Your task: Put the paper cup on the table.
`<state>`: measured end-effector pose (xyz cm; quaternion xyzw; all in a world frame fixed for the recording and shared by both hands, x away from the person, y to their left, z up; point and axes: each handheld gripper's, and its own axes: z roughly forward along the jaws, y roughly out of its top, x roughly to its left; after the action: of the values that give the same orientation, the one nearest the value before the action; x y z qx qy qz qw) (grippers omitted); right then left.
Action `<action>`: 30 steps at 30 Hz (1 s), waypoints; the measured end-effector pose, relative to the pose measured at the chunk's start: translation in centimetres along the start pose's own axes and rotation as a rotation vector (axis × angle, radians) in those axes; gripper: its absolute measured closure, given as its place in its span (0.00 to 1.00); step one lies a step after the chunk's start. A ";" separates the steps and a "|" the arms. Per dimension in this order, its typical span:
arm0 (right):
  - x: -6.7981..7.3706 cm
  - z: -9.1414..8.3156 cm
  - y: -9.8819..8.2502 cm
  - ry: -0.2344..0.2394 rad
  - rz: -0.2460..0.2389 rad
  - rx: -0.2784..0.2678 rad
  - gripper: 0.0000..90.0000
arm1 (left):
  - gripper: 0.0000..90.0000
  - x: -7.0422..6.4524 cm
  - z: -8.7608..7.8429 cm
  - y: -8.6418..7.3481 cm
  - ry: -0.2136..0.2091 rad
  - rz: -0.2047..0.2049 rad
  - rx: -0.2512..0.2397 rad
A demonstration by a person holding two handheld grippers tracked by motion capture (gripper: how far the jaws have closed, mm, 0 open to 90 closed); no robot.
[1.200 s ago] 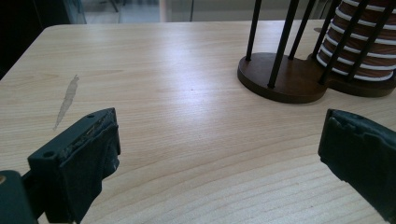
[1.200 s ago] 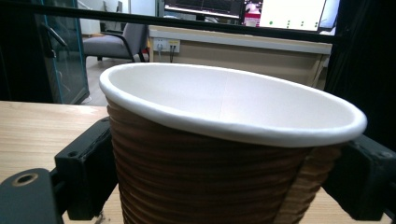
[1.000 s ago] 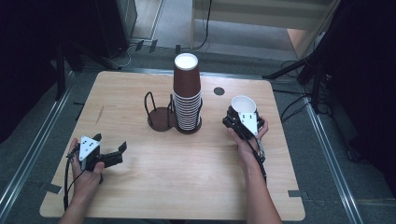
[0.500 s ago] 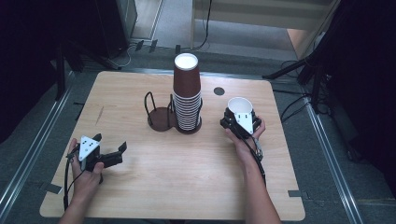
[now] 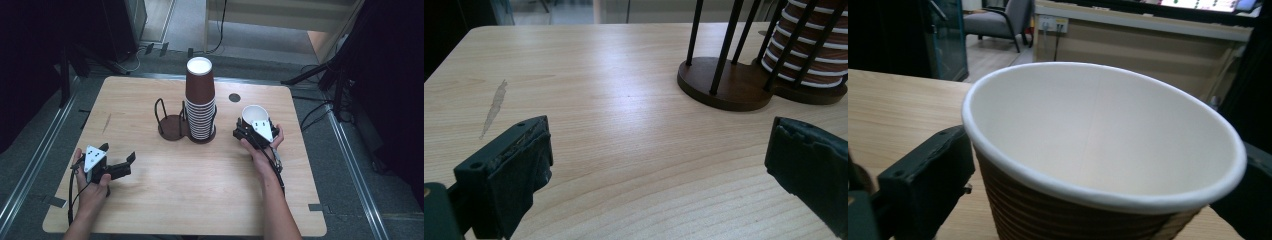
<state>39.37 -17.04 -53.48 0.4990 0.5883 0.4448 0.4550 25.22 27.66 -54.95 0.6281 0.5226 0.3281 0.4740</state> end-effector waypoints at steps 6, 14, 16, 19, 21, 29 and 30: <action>-0.6 -0.5 0.5 0.038 0.046 0.016 0.00 | 0.00 0.0 0.0 0.0 0.000 0.000 0.001; -1.2 -1.6 1.6 0.070 0.041 -0.010 0.00 | 0.00 0.0 0.0 0.0 0.001 -0.001 0.000; -1.3 -2.0 1.8 0.074 0.048 -0.016 0.00 | 0.00 0.0 0.0 0.0 0.001 -0.001 0.001; -1.5 -2.6 1.9 0.076 0.038 -0.026 0.00 | 0.00 0.0 0.0 0.0 0.001 0.000 0.002; -1.7 -3.1 2.0 0.078 0.043 -0.033 0.00 | 0.00 0.0 0.0 0.0 0.001 0.000 0.002; -2.6 -5.0 2.2 0.087 0.048 -0.061 0.00 | 0.00 0.0 0.0 0.0 0.001 0.002 0.005; -2.7 -5.1 2.3 0.086 0.046 -0.065 0.00 | 0.00 0.0 0.0 0.0 0.002 0.003 0.005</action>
<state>34.98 -19.83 -50.05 0.4776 0.5809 0.4951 0.4351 25.19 27.64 -54.95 0.6296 0.5230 0.3280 0.4716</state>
